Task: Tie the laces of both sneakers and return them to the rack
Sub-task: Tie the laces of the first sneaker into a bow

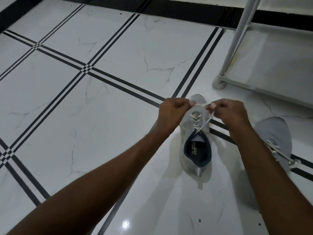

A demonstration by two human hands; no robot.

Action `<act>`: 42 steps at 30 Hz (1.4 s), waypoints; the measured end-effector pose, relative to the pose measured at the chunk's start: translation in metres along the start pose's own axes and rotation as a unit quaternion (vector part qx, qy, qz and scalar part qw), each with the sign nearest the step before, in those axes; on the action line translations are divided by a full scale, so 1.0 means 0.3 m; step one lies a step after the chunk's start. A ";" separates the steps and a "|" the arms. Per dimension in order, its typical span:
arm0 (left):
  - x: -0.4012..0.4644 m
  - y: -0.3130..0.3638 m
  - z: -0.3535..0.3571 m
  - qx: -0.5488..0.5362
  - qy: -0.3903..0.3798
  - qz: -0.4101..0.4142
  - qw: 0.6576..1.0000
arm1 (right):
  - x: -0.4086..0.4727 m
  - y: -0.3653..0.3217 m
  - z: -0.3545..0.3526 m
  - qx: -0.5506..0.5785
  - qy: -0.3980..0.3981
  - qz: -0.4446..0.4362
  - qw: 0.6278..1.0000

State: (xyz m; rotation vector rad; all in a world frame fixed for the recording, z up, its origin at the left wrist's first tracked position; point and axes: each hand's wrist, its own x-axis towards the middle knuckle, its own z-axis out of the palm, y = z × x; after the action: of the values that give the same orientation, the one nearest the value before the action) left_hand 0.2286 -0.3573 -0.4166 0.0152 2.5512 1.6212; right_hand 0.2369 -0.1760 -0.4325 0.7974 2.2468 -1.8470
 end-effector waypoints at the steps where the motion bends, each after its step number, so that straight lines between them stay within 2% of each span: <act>1: 0.003 -0.009 -0.014 -0.069 0.011 -0.066 0.995 | 0.004 0.016 -0.024 -0.055 0.086 -0.031 0.994; 3: 0.005 -0.031 -0.053 -0.191 0.049 -0.185 0.963 | 0.005 0.044 -0.087 -0.156 0.245 -0.068 0.955; 4: 0.006 -0.052 -0.075 -0.210 0.062 -0.228 0.949 | -0.001 0.051 -0.111 -0.184 0.290 -0.072 0.936; 5: 0.006 -0.076 -0.092 -0.194 0.061 -0.255 0.945 | -0.007 0.057 -0.121 -0.202 0.307 -0.074 0.927; 7: 0.003 -0.113 -0.096 -0.122 0.022 -0.261 0.957 | -0.024 0.062 -0.113 -0.217 0.287 -0.098 0.928; 9: 0.004 -0.115 -0.068 -0.042 -0.028 -0.195 0.980 | -0.048 0.063 -0.084 -0.222 0.265 -0.119 0.931; 11: 0.012 -0.085 -0.016 0.072 -0.085 -0.070 0.991 | -0.065 0.067 -0.072 -0.227 0.265 -0.121 0.929; 13: 0.028 -0.047 0.051 0.177 -0.135 0.041 0.974 | -0.074 0.086 -0.065 -0.259 0.267 -0.116 0.921; 15: 0.049 -0.036 0.116 0.241 -0.160 0.115 0.950 | -0.078 0.113 -0.048 -0.304 0.271 -0.124 0.905; 17: 0.068 -0.047 0.163 0.292 -0.195 0.145 0.925 | -0.091 0.135 -0.020 -0.304 0.258 -0.107 0.911; 21: 0.113 -0.068 0.197 0.402 -0.229 0.196 0.865 | -0.095 0.178 0.019 -0.258 0.164 -0.067 0.950; 24: 0.137 -0.064 0.217 0.464 -0.239 0.232 0.821 | -0.067 0.201 0.014 -0.207 0.112 0.025 0.972; 26: 0.144 -0.059 0.241 0.492 -0.242 0.245 0.799 | -0.060 0.201 0.013 -0.200 0.088 0.054 0.974; 29: 0.148 -0.056 0.288 0.515 -0.251 0.254 0.780 | -0.043 0.193 0.014 -0.202 0.074 0.052 0.975; 33: 0.168 -0.057 0.302 0.523 -0.229 0.250 0.782 | -0.016 0.215 0.030 -0.185 0.044 0.065 0.980; 37: 0.184 -0.072 0.271 0.484 -0.213 0.278 0.802 | -0.016 0.224 0.020 -0.180 0.103 0.051 0.977; 40: 0.185 -0.064 0.198 0.438 -0.195 0.264 0.837 | -0.030 0.240 0.010 -0.160 0.143 0.019 0.977; 42: 0.198 -0.041 0.084 0.425 -0.194 0.214 0.858 | -0.035 0.252 -0.006 -0.141 0.166 0.005 0.976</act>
State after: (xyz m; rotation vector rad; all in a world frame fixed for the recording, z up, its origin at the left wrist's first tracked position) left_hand 0.1729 -0.3354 -0.4439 0.9292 2.7755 0.3338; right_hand 0.2817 -0.1690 -0.4937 1.1286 2.6147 -1.4270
